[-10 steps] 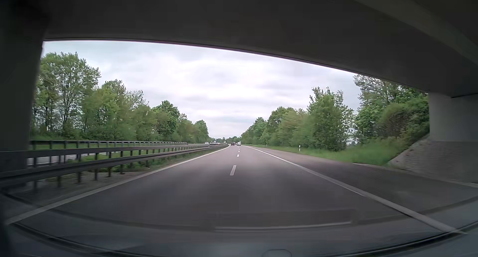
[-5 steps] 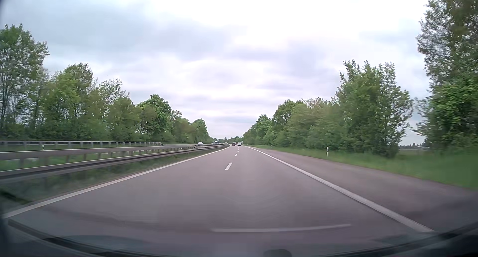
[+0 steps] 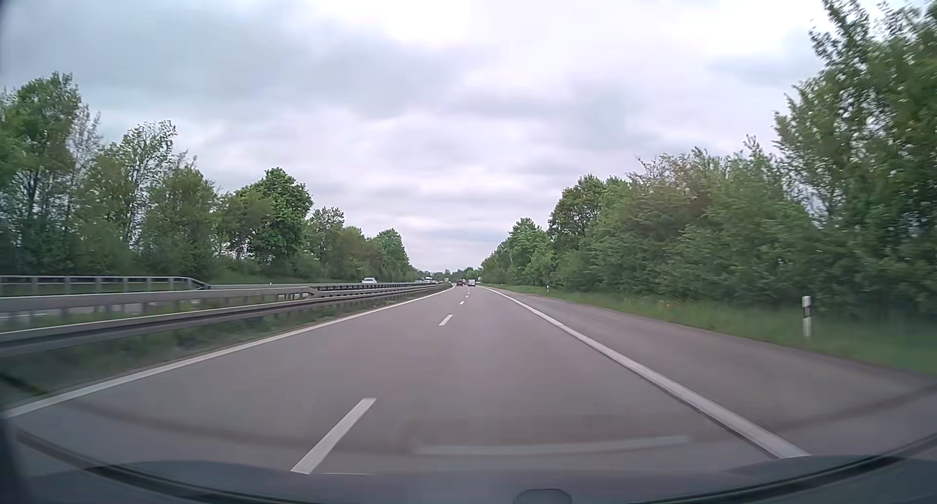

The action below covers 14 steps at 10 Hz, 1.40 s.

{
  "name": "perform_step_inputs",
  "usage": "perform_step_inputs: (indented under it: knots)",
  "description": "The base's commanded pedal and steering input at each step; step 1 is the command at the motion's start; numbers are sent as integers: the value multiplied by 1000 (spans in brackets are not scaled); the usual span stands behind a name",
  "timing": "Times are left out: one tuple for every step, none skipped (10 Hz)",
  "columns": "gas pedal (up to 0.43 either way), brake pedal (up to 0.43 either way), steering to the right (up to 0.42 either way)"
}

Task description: Follow the waypoints while adhering to traffic rules and regulations

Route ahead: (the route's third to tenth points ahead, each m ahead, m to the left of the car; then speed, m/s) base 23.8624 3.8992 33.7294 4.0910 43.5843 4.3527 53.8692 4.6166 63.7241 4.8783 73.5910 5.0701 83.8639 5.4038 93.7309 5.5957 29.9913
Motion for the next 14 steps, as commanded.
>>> perform_step_inputs:
  knots:
    - [138, 0, -4]
    - [138, 0, -4]
    - [138, 0, -4]
    - [138, 0, -4]
    - [138, 0, -4]
    - [138, 0, -4]
    - [138, 0, -4]
    - [138, 0, -4]
    - [138, 0, -4]
    - [138, 0, -4]
    - [130, 0, -4]
    - [130, 0, -4]
    - [130, 0, -4]
    - [130, 0, -4]
